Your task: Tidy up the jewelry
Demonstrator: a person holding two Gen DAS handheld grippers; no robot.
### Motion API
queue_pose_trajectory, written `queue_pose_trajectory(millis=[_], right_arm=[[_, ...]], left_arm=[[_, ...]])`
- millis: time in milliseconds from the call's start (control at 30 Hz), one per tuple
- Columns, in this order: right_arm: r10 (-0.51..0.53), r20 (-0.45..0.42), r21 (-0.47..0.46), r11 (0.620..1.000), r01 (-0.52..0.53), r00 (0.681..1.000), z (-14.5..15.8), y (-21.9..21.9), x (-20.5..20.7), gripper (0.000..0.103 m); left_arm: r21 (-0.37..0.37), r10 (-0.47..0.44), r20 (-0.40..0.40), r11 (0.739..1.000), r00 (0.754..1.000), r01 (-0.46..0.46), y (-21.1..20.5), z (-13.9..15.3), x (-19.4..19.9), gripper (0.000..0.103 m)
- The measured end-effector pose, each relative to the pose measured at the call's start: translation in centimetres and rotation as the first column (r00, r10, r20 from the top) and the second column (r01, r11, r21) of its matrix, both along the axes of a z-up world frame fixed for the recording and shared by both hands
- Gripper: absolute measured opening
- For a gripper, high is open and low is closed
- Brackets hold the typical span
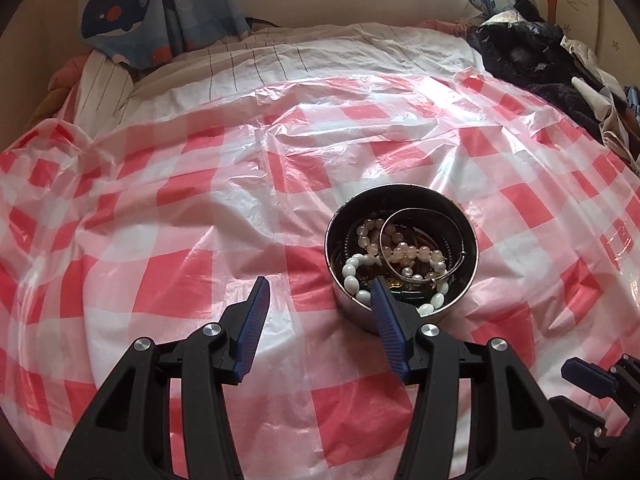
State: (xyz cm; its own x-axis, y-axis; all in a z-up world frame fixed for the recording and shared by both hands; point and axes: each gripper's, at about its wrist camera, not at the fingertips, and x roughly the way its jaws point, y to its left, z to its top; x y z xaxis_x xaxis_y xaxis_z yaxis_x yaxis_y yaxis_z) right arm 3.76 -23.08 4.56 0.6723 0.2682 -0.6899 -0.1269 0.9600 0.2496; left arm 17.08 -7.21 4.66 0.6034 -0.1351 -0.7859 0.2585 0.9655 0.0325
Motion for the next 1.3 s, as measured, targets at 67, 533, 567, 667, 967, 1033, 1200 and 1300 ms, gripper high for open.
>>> queue_pose_trajectory(millis=[67,533,567,667,967,1033,1200,1300], right_arm=[[-0.003,-0.009,0.003,1.000,0.003,1.000,-0.2,-0.1,0.2,0.033],[-0.038,-0.012,-0.047,0.998,0.038,0.999,-1.6,0.6,-0.3,0.048],[-0.055,-0.014,-0.042,0.998,0.054,0.998,-1.7,0.4,-0.7,0.054],[-0.092,-0.030,-0.058,0.994,0.090,0.995,-2.4,0.5,-1.8,0.060],[-0.065,-0.083,-0.207,0.977,0.047,0.994,-3.8,3.0,-1.2,0.085],[-0.060,-0.094,-0.213,0.976,0.039,0.994,-3.9,3.1,-1.1,0.090],[-0.048,-0.087,-0.230,0.973,0.027,0.995,-3.9,3.5,-1.6,0.096],[-0.049,-0.092,-0.245,0.969,0.025,0.995,-4.0,3.8,-1.5,0.096]], left_arm=[[0.018,0.000,-0.024,1.000,1.000,0.001,-0.5,-0.5,0.8,0.050],[0.023,0.090,0.073,0.995,0.993,-0.092,4.0,1.6,-11.0,0.077],[0.025,0.101,0.071,0.994,0.992,-0.103,4.5,1.3,-12.1,0.080],[0.021,0.129,0.056,0.991,0.990,-0.131,5.6,0.3,-14.7,0.088],[0.002,0.152,-0.005,0.988,0.988,-0.152,6.6,-3.4,-15.7,0.095],[-0.002,0.148,0.000,0.989,0.989,-0.148,6.5,-3.4,-15.8,0.095],[0.006,0.140,0.008,0.990,0.990,-0.140,6.1,-3.2,-15.8,0.095],[0.026,0.128,0.014,0.991,0.992,-0.128,5.4,-3.2,-15.8,0.095]])
